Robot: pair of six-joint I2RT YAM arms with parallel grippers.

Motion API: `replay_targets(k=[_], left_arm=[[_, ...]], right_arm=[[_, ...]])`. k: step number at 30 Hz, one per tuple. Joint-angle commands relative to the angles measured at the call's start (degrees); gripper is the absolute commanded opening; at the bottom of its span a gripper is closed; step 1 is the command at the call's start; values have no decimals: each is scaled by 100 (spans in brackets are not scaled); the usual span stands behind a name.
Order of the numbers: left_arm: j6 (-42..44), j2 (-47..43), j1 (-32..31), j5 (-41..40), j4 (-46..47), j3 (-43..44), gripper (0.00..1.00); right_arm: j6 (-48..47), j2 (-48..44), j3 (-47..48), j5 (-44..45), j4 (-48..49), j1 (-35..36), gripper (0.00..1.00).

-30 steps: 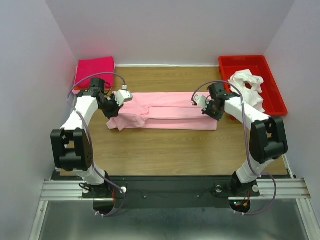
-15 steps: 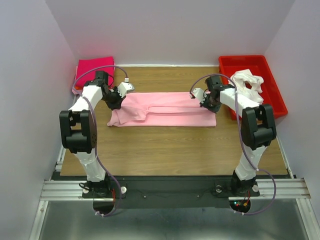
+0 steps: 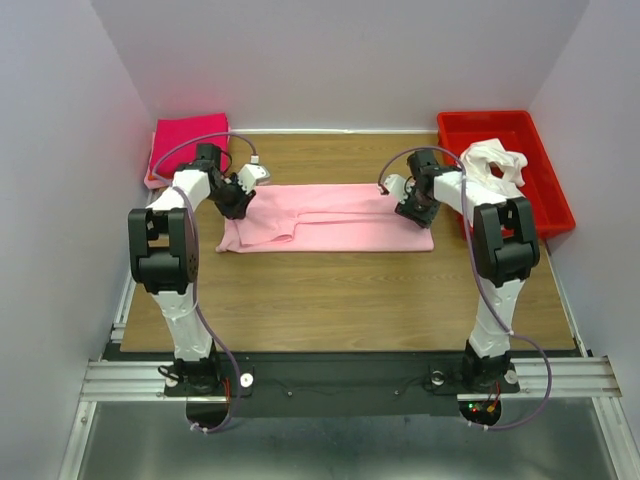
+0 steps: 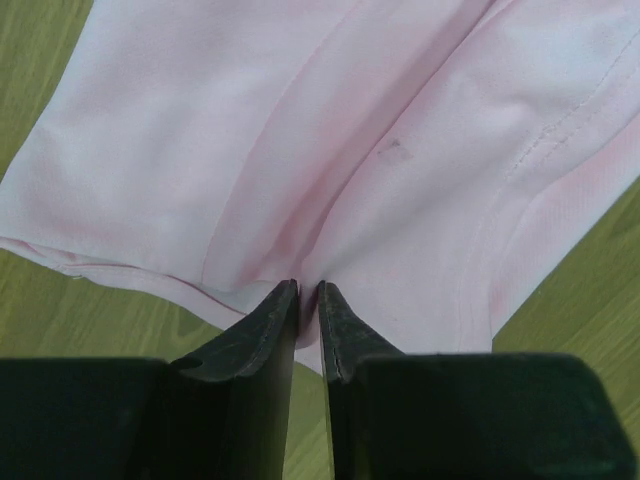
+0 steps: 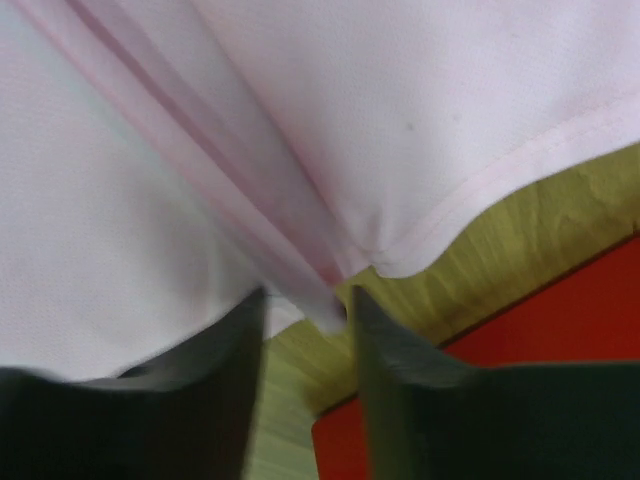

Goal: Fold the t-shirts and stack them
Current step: Fold the tshirt

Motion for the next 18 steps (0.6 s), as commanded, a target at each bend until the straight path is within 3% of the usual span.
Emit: replay_targets(k=[1,2,6,8,9,13,18], left_arm=[[-354,-78,175,42,159,302,47],[-407,-201,211,51,168,276,50],[-591,-702,483,156,116,-92,58],[-609,-1035,694,322,-7,-391,59],[-583,-1132,765,376,-69,-488,66],[-346,-1467,1134,683,-385,-1032,67],[-38,-1722,1363,1009,-632,-1534,70]], right_arm=[[180,-89,419,104,28,-41,67],[233,-150,455,104,19,-32,73],[689,-571,517,-63,10,-41,74],[936,-904,316,-194,-59,-41,72],[1015,-1011,245,-256,-103,-32,70],[1602,-1337,-265,-704,-262,-102,61],[2105,-1504,-713,-1197,-341,-322,60]])
